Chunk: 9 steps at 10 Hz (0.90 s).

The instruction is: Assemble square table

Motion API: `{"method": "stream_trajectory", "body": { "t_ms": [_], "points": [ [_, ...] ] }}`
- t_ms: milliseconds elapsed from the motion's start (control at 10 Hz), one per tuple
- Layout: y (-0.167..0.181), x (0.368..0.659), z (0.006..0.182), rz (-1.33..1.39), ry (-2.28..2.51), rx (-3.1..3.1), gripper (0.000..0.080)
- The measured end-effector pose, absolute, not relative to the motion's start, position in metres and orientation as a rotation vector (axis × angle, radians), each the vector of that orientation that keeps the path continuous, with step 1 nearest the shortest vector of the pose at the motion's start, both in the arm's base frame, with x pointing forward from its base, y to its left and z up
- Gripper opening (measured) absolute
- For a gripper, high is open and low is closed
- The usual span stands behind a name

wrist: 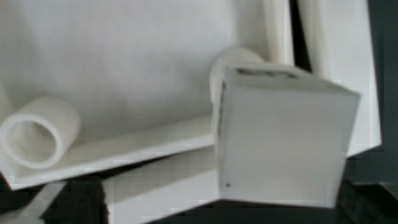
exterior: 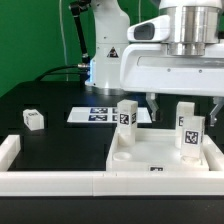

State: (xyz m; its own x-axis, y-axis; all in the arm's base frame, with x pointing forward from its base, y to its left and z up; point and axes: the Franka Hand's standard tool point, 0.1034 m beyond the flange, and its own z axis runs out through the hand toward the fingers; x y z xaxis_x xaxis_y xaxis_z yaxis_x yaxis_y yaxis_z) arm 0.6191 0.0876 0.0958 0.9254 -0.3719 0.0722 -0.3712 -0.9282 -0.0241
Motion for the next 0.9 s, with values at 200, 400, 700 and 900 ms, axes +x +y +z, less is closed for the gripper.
{"method": "stream_trajectory", "body": {
  "t_ms": [200, 400, 700, 900],
  "points": [
    [0.102, 0.619, 0.084, -0.183, 0.635, -3.059, 0.0649],
    [0.118, 0.611, 0.071, -0.218, 0.669, -3.047, 0.0649],
    [0.113, 0.613, 0.072, -0.223, 0.714, -3.036, 0.0538],
    [0.113, 0.613, 0.072, -0.217, 0.991, -2.943, 0.0372]
  ]
}}
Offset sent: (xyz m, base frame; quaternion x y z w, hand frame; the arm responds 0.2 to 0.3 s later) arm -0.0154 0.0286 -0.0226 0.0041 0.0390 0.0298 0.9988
